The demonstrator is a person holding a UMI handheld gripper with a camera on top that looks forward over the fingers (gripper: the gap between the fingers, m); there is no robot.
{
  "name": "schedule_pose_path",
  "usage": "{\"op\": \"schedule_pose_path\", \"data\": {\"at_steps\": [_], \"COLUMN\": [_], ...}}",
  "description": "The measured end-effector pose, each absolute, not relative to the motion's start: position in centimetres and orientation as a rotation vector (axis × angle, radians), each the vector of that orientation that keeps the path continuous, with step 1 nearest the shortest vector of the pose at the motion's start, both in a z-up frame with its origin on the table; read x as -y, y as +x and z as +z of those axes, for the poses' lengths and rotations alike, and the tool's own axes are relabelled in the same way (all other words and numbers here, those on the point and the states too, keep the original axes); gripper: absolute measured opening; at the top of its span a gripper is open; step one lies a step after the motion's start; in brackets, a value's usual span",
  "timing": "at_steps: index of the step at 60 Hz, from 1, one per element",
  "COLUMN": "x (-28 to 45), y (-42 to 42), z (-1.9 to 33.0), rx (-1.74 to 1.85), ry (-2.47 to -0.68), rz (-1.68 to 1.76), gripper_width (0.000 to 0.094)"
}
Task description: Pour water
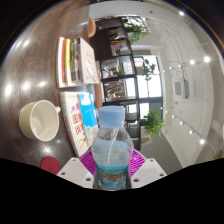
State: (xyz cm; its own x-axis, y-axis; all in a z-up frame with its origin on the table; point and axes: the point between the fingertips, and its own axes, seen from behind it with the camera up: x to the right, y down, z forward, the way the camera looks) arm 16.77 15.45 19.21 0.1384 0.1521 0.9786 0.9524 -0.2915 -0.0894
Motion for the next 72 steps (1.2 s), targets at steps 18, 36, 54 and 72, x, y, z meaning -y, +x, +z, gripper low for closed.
{"op": "schedule_pose_path", "data": {"at_steps": [18, 36, 54, 72], "x": [-13.0, -13.5, -13.8, -11.5], "y": [17.9, 22.2, 22.4, 22.2], "z": [22.5, 11.6, 5.3, 3.0], "rx": [0.213, -0.038, -0.107, -0.178], "ry": [-1.787, -1.900, -1.913, -2.016], "rz": [-0.346, -0.110, -0.049, 0.006], "gripper_width": [0.0367, 0.0369, 0.0407, 0.0818]}}
